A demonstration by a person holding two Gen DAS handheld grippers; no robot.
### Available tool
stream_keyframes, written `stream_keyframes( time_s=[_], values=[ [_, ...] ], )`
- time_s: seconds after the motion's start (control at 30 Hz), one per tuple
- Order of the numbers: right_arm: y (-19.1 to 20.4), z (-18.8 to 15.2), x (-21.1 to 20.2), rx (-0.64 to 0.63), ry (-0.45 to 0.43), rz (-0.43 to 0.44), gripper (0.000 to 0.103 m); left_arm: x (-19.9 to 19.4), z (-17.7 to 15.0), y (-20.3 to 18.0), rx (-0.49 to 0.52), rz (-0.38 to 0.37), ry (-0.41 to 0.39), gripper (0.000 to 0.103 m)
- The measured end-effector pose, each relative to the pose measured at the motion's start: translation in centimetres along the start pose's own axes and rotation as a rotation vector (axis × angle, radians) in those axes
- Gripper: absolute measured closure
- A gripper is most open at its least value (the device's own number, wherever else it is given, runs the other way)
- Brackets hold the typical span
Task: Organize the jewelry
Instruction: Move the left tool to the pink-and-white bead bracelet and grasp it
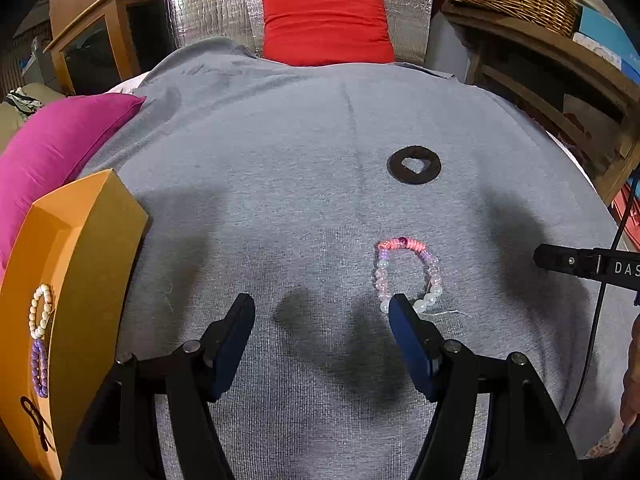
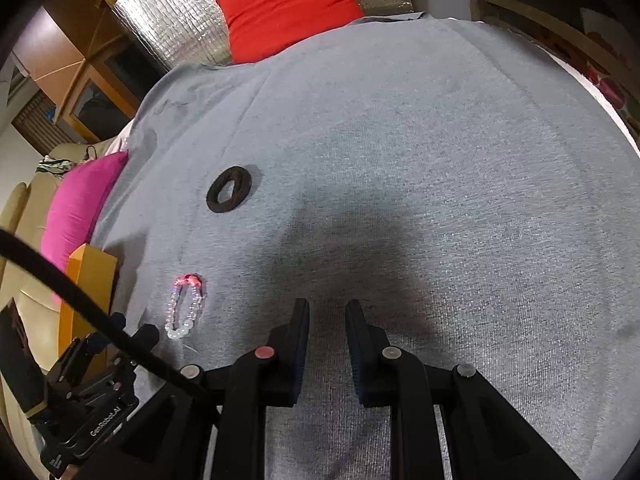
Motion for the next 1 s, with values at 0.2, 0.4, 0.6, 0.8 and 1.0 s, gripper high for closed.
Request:
stream_keyframes(
  time_s=[0.2, 0.4, 0.6, 0.8, 1.0],
  values=[
    [-0.3, -0.2, 0.3, 0.005, 0.006, -0.002, 0.081, 0.7, -0.1, -0.4, -0.015, -0.063, 0.031, 0.033],
    [-0.7, -0.6, 0.3, 0.019, 0.014, 0.015, 0.081, 1.4, -0.2, -1.0, -0.030, -0.169, 0.061, 0.033],
    [-1.2, -0.8, 0.2, 0.041, 0.016, 0.046, 0.081, 1.9, 0.6, -1.7, -0.041, -0.207, 0.030, 0.033],
    [-1.5, -0.9, 0.2, 0.043, 0.013, 0.056, 0.081, 2.3, 1.3, -3.2, -0.040, -0.238, 0.018, 0.033],
    [-1.5, -0.9, 0.2, 0.043, 0.014, 0.057, 0.081, 2.3, 1.6, -4.0, -0.027, -0.263, 0.010, 0.048]
  ],
)
Point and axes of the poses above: each gripper's, at about its wrist camera, not at the fingertips, and x roughly the way its jaws point, y to its left, z to its top, the point moved 6 cm from there along x, roughly the way its jaws point
